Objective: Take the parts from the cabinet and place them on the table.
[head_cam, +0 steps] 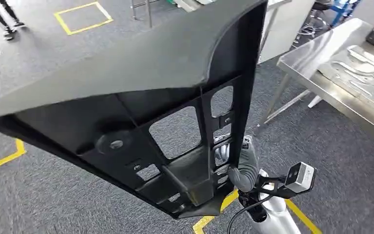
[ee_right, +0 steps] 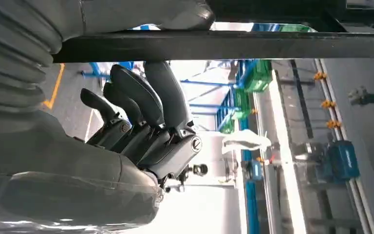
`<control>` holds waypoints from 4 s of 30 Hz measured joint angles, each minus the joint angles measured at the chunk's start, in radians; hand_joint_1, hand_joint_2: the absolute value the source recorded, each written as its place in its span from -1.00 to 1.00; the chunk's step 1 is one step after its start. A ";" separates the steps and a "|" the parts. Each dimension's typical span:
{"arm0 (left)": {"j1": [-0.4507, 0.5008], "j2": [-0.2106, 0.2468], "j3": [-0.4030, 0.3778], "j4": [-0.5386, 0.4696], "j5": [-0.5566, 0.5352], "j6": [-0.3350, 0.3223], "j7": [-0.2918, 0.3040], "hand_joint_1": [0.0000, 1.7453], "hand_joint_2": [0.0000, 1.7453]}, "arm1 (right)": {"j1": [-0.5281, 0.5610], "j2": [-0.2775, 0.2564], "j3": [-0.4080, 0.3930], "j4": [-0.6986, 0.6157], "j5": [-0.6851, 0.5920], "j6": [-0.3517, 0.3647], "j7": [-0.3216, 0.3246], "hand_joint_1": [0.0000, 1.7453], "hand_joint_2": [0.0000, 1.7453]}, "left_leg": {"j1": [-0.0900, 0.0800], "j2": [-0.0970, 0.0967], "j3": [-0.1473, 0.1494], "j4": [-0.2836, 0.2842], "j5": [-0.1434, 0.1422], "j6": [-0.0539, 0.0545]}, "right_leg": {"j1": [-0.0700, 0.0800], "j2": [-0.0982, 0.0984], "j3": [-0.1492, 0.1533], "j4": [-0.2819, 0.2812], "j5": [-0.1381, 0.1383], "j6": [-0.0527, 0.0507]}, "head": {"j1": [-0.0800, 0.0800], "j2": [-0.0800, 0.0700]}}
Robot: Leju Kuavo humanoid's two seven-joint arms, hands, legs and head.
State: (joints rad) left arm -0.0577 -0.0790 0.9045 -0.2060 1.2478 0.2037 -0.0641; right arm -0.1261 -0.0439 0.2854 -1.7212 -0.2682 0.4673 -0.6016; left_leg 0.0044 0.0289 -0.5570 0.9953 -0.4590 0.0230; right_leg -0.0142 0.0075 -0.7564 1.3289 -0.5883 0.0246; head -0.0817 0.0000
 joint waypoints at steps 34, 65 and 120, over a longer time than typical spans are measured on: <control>0.002 -0.001 -0.006 0.000 0.000 -0.012 0.019 -1.00 1.00 | 0.030 0.006 -0.003 -0.013 0.006 -0.015 0.005 1.00 1.00 | 0.008 0.033 0.013 -0.003 -0.011 -0.007 | -0.003 -0.023 0.096 -0.192 0.117 0.008 | 0.000 0.000; -0.007 0.000 0.005 0.000 0.000 -0.006 0.013 -1.00 1.00 | -0.079 0.037 -0.002 0.041 -0.018 0.018 0.057 1.00 1.00 | 0.008 0.040 0.010 0.003 -0.012 -0.011 | -0.004 -0.040 0.112 -0.229 0.138 0.008 | 0.000 0.000; -0.003 -0.025 0.050 0.000 0.000 -0.010 0.016 -1.00 1.00 | -0.187 0.070 0.049 0.119 -0.016 0.023 0.078 1.00 1.00 | 0.006 -0.022 -0.002 0.005 -0.003 0.001 | 0.003 0.003 0.077 -0.159 0.061 0.012 | 0.000 0.000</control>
State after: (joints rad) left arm -0.0608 -0.1041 0.9545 -0.2060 1.2474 0.1938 -0.0477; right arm -0.3131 0.0259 0.3346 -1.6026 -0.2846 0.4906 -0.5234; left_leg 0.0102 0.0070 -0.5588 1.0005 -0.4618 0.0235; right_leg -0.0113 0.0100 -0.6789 1.1700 -0.5274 0.0364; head -0.0816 0.0000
